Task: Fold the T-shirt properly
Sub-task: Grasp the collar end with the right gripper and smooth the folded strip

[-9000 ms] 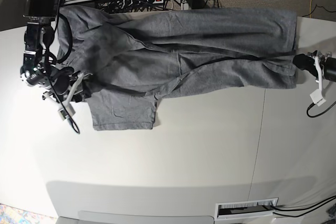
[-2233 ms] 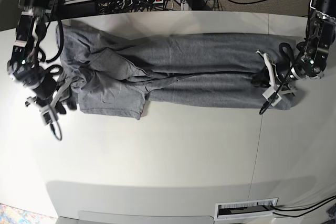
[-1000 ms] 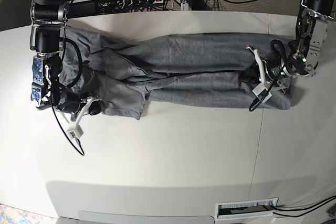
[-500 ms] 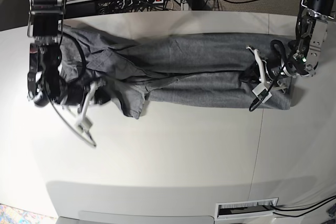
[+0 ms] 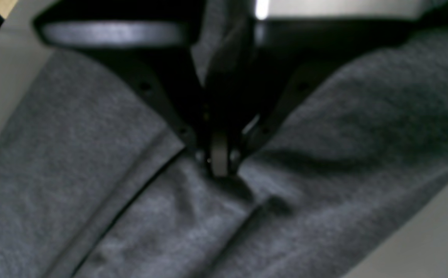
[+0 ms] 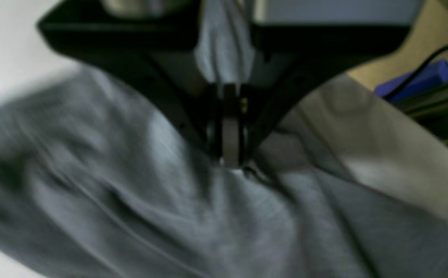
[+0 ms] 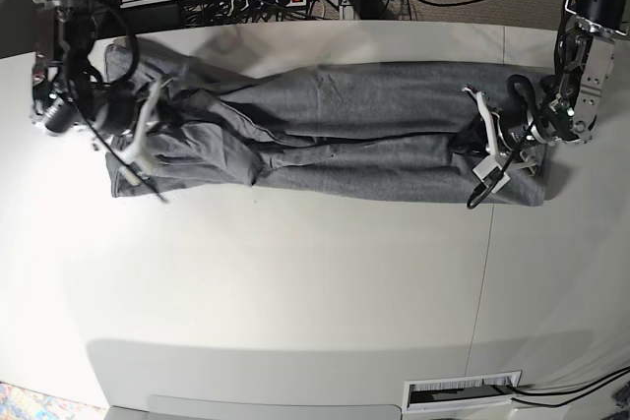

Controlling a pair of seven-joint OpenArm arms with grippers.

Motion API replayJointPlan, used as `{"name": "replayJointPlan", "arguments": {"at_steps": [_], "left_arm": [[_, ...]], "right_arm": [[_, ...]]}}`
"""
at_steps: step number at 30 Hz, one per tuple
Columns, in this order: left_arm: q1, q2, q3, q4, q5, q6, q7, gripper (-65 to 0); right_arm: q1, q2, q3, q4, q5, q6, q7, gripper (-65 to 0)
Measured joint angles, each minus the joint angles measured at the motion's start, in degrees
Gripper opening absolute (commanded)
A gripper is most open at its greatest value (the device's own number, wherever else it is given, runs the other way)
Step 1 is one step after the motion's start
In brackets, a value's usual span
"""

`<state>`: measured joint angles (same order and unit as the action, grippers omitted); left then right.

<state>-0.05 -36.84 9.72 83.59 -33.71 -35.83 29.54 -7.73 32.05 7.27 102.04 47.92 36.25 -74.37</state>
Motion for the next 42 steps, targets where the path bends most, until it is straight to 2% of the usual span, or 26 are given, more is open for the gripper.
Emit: {"name": "replayJointPlan", "arguments": {"at_steps": [5, 10, 11, 15, 17, 22, 27, 30, 32, 35, 39, 42], "left_arm": [[0.0, 0.0, 0.0, 0.0, 0.0, 0.0, 0.0, -65.0], [0.0, 0.0, 0.0, 0.0, 0.0, 0.0, 0.0, -65.0], [0.0, 0.0, 0.0, 0.0, 0.0, 0.0, 0.0, -65.0], [0.0, 0.0, 0.0, 0.0, 0.0, 0.0, 0.0, -65.0], [0.0, 0.0, 0.0, 0.0, 0.0, 0.0, 0.0, -65.0], [0.0, 0.0, 0.0, 0.0, 0.0, 0.0, 0.0, -65.0], [0.0, 0.0, 0.0, 0.1, -0.3, 0.0, 0.0, -47.0], [0.0, 0.0, 0.0, 1.1, 0.0, 0.0, 0.5, -45.3], [0.0, 0.0, 0.0, 2.1, 0.1, 0.2, 0.5, -45.4], [0.0, 0.0, 0.0, 4.5, 0.1, 0.3, 1.8, -45.4], [0.0, -0.1, 0.0, 9.3, 0.1, 4.4, 7.0, -45.4], [0.0, -0.3, -0.1, 12.2, 4.6, 6.3, 8.0, -45.4]], "right_arm": [[-4.1, 0.2, 5.7, 0.1, 0.0, 0.0, 0.0, -65.0], [-4.5, 0.2, 6.9, 0.1, 0.0, 0.0, 1.2, -65.0], [-4.5, 0.2, 6.9, 0.1, 0.0, 0.0, 1.5, -63.1], [-4.5, 0.2, 6.9, 0.1, -0.1, 0.0, 2.0, -48.3], [-4.3, 0.1, 6.9, 0.1, 0.0, 0.0, 2.0, -45.9], [-4.3, 0.0, 6.9, 0.1, 4.5, 0.0, 2.7, -45.9], [-3.4, -3.3, 6.9, 0.1, 6.1, 0.0, 4.8, -46.9], [-1.3, -6.5, 6.9, 0.1, 5.9, 0.0, 5.5, -57.5], [0.0, -9.1, 6.9, 0.1, 4.6, 0.0, 6.1, -65.0], [0.6, -12.0, 4.4, 0.1, -0.9, 0.0, 8.3, -65.0], [0.8, -13.5, -3.7, 0.0, -8.8, 0.0, 13.1, -65.0], [1.4, -14.0, -10.4, 0.0, -16.4, 0.0, 18.8, -65.0]]}}
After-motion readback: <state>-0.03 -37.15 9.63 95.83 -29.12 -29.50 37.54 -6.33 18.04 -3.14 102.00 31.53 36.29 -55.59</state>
